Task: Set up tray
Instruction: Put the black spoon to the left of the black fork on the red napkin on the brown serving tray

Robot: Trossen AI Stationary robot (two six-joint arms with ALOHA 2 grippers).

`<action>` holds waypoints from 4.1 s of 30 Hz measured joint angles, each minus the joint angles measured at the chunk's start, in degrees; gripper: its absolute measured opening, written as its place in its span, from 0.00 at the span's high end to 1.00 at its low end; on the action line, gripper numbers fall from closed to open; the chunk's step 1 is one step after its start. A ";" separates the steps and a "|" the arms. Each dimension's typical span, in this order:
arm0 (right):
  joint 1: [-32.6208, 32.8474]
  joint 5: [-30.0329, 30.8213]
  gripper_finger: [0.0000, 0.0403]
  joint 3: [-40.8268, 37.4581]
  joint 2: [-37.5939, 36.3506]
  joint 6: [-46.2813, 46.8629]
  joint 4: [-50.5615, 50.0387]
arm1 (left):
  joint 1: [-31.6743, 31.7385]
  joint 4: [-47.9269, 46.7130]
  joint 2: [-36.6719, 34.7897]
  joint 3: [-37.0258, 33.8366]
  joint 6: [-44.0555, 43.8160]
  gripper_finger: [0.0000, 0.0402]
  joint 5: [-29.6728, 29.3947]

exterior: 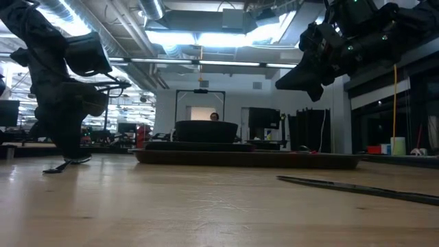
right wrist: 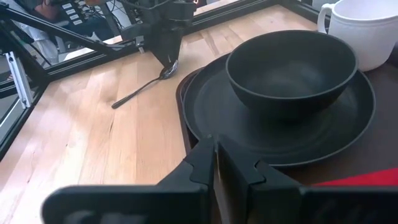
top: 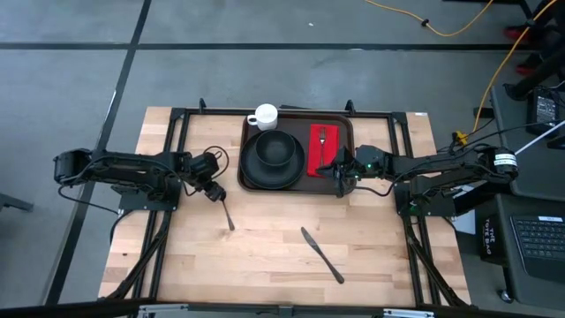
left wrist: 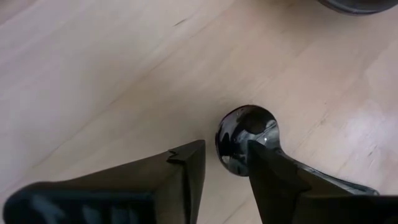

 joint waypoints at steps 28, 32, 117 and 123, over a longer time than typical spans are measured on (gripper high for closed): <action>0.00 0.01 0.94 0.00 0.00 -0.11 0.00 | -0.04 3.26 0.05 -0.04 -0.04 0.98 -1.40; 0.00 0.00 0.94 0.00 0.00 -0.13 0.00 | -0.04 4.96 0.05 -0.09 0.03 0.99 -1.59; 12.33 34.49 0.96 20.52 20.15 -29.97 16.36 | -9.78 80.19 18.78 15.76 56.18 1.00 -39.13; 12.25 34.45 0.90 23.00 22.77 -29.85 16.41 | -8.90 79.99 18.78 15.76 56.19 1.00 -39.16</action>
